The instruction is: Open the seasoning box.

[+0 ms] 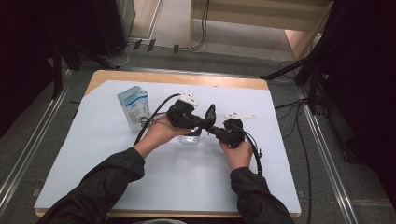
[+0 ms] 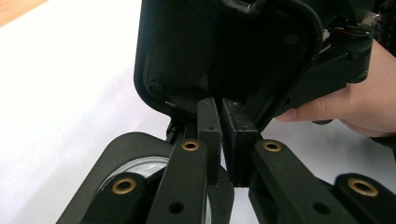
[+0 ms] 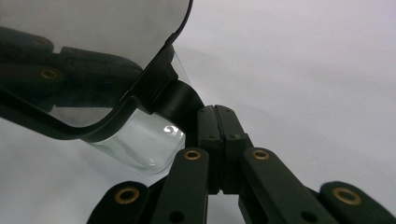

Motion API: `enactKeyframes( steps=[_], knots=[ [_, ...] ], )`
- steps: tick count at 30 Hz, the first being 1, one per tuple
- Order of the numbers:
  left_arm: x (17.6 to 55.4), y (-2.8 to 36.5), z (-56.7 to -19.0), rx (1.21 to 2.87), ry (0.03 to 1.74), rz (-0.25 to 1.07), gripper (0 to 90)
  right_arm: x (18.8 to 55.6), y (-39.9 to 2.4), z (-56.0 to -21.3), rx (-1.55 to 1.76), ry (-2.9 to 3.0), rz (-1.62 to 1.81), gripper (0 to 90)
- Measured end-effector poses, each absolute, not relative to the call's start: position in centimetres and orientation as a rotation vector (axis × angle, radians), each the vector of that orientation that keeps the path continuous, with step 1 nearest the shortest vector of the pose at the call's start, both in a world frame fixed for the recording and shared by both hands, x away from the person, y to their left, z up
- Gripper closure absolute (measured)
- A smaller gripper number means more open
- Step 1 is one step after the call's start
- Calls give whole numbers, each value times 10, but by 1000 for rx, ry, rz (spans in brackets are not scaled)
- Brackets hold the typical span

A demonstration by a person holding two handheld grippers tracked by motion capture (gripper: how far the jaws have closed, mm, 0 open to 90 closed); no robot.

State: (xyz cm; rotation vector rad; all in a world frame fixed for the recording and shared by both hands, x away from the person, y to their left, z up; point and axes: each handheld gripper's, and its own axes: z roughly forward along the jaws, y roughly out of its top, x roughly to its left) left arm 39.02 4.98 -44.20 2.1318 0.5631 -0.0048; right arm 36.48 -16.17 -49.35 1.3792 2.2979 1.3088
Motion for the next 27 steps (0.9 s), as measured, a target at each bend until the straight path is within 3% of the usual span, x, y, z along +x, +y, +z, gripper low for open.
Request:
enactKeyframes(
  steps=[17,20,27],
  knots=[
    [387,67,-435,2108,611,-18,791,366,-170,-490,1363,2315,1330,900],
    [384,75,-433,2112,631,-25,728,367,-174,-486,1344,2313,1346,871],
    [373,93,-433,2099,672,-25,690,362,-175,-476,1278,2353,1346,832]
  ],
)
